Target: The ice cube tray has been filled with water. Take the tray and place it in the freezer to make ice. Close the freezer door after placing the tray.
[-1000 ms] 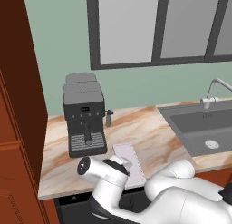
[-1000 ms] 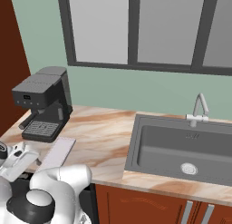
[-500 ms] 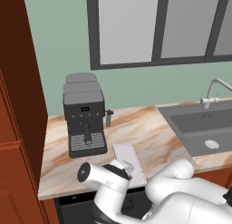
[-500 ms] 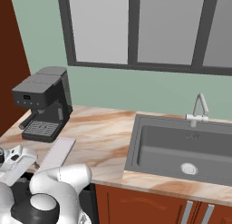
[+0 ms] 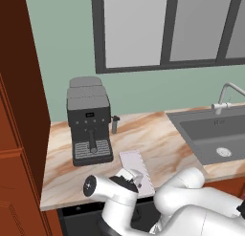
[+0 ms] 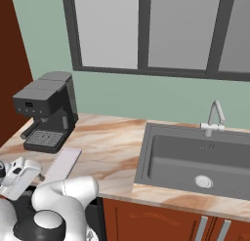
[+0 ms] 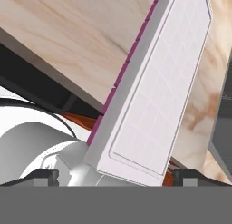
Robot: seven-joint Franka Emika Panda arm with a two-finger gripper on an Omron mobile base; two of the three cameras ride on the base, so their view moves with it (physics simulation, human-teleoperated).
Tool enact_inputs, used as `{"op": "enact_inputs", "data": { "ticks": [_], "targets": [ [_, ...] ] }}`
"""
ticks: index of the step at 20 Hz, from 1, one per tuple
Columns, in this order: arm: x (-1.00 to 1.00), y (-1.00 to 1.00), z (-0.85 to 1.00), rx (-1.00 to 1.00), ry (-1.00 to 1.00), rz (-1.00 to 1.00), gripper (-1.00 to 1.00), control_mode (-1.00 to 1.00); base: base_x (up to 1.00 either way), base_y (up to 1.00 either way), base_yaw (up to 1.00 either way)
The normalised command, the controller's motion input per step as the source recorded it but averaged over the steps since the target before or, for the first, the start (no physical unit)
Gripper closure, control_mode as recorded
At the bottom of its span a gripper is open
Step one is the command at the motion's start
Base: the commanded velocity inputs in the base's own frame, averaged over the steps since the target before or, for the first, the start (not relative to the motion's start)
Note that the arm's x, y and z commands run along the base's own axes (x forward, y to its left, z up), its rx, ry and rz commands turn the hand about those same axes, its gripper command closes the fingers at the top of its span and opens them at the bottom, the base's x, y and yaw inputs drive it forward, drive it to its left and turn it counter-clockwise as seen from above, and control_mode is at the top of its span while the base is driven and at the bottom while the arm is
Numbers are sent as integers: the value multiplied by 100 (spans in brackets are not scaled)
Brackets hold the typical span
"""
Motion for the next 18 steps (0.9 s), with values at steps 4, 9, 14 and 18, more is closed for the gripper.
{"op": "enact_inputs", "data": {
  "ticks": [4, 9, 14, 18],
  "targets": [
    [4, -2, 0, -2, -5, 0, -100, -100, 0, 0, 0],
    [8, 0, -4, -2, 0, 0, -100, -100, 0, 0, 0],
    [10, -1, -14, -3, 0, 0, -100, -100, 0, 0, 0],
    [17, -1, -15, -2, 0, 0, -100, -100, 0, 0, 0]
  ]
}}
